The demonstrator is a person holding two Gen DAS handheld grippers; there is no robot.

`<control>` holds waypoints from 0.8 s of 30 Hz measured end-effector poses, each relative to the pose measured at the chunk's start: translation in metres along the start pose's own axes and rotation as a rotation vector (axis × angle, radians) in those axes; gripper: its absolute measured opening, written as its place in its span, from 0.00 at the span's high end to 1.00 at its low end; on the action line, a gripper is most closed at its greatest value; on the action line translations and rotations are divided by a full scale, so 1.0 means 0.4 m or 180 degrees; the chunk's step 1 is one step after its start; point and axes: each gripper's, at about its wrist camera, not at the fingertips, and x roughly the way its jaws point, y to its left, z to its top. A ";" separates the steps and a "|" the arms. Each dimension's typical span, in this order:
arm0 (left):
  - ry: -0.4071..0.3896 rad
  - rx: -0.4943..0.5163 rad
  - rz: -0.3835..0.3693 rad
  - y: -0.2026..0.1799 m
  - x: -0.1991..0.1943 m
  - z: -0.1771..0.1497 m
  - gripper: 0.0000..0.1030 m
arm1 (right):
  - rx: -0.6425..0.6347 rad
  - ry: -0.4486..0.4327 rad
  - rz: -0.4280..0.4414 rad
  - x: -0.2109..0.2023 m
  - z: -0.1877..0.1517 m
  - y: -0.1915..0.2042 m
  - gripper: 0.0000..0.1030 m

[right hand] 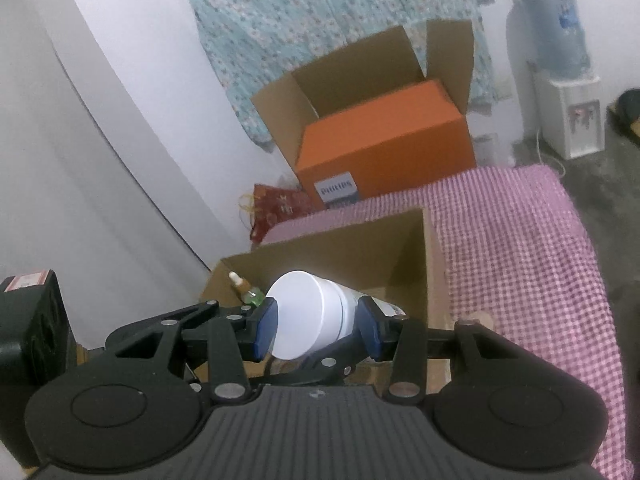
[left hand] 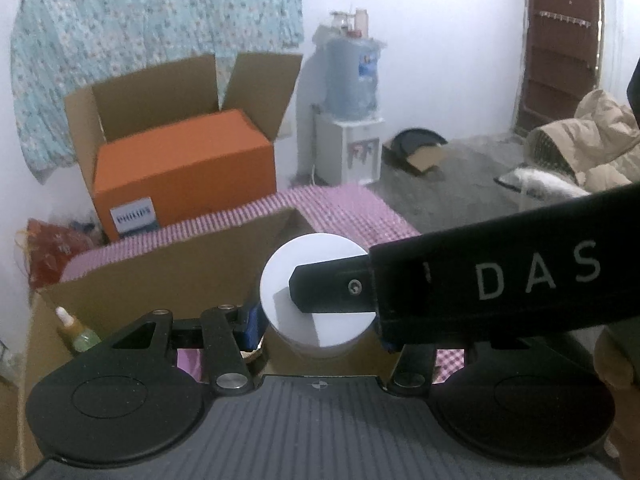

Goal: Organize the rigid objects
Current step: 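Carry the white bottle into the box and open the right gripper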

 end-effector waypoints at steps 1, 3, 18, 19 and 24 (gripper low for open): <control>0.0042 -0.0025 -0.0028 0.005 0.010 0.000 0.49 | 0.0024 0.0037 -0.0002 0.010 0.001 -0.008 0.54; 0.0113 -0.0086 -0.0086 0.015 0.026 -0.001 0.49 | 0.0059 0.0094 -0.0008 0.027 0.002 -0.021 0.54; 0.0536 -0.0150 -0.0118 0.027 0.117 -0.024 0.49 | 0.0195 0.0386 -0.0055 0.107 -0.023 -0.076 0.54; 0.0573 -0.0146 -0.0114 0.026 0.121 -0.026 0.49 | 0.0209 0.0412 -0.0054 0.111 -0.026 -0.079 0.54; 0.0664 -0.0142 -0.0101 0.026 0.130 -0.029 0.48 | 0.0225 0.0482 -0.0019 0.127 -0.033 -0.085 0.54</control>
